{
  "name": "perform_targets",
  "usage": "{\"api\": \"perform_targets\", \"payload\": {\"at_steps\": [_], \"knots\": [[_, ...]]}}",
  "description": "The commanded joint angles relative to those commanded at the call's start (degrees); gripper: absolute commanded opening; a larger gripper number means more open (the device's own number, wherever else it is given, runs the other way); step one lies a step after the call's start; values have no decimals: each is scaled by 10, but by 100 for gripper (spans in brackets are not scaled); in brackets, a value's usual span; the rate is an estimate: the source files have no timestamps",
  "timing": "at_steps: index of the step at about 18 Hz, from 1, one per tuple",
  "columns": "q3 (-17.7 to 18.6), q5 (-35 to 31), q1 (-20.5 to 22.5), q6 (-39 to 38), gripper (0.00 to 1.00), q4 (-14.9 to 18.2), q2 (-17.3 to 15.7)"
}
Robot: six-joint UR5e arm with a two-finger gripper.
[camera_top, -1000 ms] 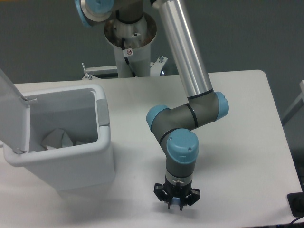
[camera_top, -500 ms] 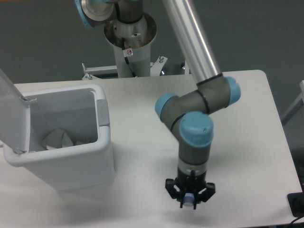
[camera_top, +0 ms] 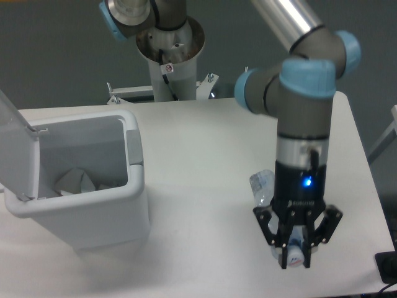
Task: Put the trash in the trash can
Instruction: 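Lift the bottle and carry it over the trash can, then lower the bottle into the trash can and open the gripper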
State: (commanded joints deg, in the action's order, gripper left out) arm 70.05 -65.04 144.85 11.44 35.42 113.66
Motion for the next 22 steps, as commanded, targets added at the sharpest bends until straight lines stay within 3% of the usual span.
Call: {"api": "perform_targets", "payload": {"at_steps": [4, 8, 15, 20, 21, 22], "knots": [[0, 0, -25, -48, 36, 1, -52], [13, 0, -89, -81, 36, 1, -92], [21, 0, -188, -92, 36, 0, -99], [74, -2, -224, -88, 39, 0, -105], [80, -2, -226, -86, 51, 0, -106], [80, -2, -226, -80, 92, 0, -104]]}}
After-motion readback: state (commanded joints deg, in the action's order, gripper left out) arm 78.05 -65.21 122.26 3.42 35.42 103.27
